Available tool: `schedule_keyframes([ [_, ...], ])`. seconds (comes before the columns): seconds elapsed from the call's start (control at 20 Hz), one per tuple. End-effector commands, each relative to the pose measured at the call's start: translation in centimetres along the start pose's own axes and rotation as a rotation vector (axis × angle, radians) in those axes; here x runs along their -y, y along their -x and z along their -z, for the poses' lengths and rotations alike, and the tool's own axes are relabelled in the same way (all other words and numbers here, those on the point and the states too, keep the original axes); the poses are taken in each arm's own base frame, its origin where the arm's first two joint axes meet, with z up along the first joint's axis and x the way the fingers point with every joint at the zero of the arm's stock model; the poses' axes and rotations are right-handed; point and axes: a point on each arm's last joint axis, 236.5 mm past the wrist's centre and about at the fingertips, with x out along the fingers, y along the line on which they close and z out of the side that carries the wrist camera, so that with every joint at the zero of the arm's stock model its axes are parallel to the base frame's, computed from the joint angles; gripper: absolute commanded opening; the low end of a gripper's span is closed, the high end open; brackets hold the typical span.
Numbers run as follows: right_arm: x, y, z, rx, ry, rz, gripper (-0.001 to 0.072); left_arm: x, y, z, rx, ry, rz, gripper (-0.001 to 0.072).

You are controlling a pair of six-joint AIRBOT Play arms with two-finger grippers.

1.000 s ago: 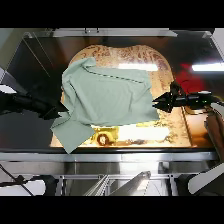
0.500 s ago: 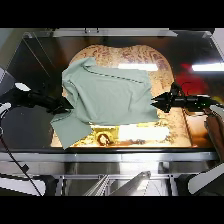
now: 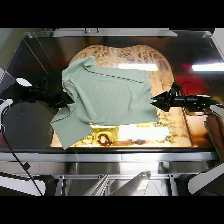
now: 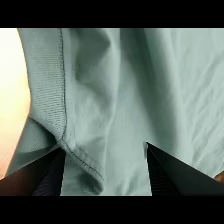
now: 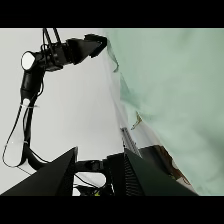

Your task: Fold the shirts.

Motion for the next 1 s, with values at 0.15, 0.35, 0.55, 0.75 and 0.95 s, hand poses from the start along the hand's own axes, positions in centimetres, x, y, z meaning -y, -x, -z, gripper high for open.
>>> schedule_keyframes([
  [0.15, -0.3, -0.2, -0.7, 0.027, -0.044, -0.012, 0.0347, -0.1, -1.0, -0.9, 0.028, -0.004, -0.014, 0.0419],
  [0.35, -0.1, -0.2, -1.0, 0.041, -0.016, -0.003, 0.0344, 0.0, -3.0, 0.4, -0.038, 0.048, 0.042, 0.0051],
  [0.55, -0.7, 0.7, -1.0, 0.044, 0.007, -0.021, 0.0153, -0.9, -0.5, -0.6, 0.018, 0.067, 0.038, 0.0015],
  [0.75, -0.3, 3.5, 0.7, 0.004, 0.028, 0.068, 0.007, -2.8, 3.1, -0.9, 0.066, 0.117, 0.044, 0.0015],
  [0.95, 9.0, 8.2, 1.1, 0.057, -0.14, 0.552, 0.0454, -4.1, 4.6, 0.0, 0.049, 0.161, 0.068, 0.0016],
])
